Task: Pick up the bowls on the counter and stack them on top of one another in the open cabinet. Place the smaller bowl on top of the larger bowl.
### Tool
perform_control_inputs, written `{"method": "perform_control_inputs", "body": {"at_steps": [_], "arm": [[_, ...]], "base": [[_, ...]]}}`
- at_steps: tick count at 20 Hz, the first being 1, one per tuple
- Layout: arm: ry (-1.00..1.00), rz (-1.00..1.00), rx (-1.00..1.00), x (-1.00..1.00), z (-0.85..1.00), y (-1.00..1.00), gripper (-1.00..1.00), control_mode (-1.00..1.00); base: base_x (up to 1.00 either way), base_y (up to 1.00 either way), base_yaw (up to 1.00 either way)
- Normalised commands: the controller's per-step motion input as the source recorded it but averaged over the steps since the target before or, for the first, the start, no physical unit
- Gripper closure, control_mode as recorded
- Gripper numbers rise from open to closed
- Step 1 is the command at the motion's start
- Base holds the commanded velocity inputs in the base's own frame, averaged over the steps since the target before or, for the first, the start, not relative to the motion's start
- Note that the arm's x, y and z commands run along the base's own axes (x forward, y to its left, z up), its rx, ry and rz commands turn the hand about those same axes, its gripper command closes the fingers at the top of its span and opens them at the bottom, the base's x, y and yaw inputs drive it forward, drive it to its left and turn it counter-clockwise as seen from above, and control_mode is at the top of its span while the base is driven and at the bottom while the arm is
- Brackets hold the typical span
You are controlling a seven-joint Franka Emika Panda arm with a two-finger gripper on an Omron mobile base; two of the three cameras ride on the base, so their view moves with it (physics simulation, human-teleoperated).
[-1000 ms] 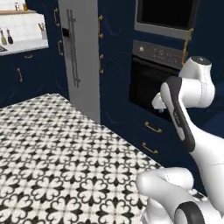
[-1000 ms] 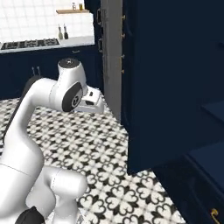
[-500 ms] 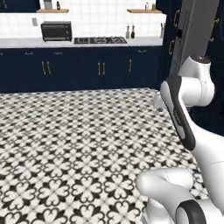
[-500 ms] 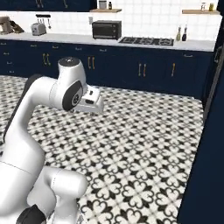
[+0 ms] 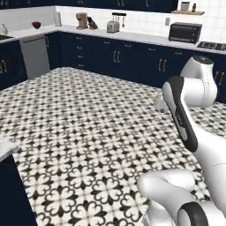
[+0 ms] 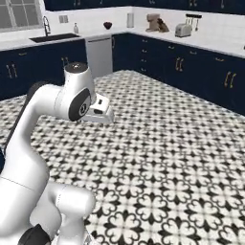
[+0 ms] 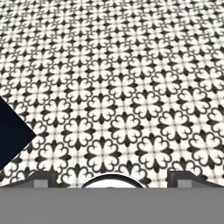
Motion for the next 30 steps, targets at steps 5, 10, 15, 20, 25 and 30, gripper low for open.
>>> {"method": "perform_control_inputs", "body": {"at_steps": [5,10,15,20,25,30], "arm": [[0.00,0.00,0.00,0.00,0.00,0.00,-1.00,1.00],[0.00,0.00,0.00,0.00,0.00,0.00,-1.00,1.00],[0.00,0.00,0.00,0.00,0.00,0.00,-1.00,1.00],[0.00,0.00,0.00,0.00,0.00,0.00,-1.00,1.00],[0.00,0.00,0.00,0.00,0.00,0.00,-1.00,1.00],[0.00,0.00,0.00,0.00,0.00,0.00,-1.00,1.00]], "base": [[0.13,0.00,0.98],[0.74,-0.28,0.71],[1.00,-0.64,0.48],[1.00,-0.96,0.28],[1.00,-1.00,0.21],[1.00,-0.86,0.26]]}}
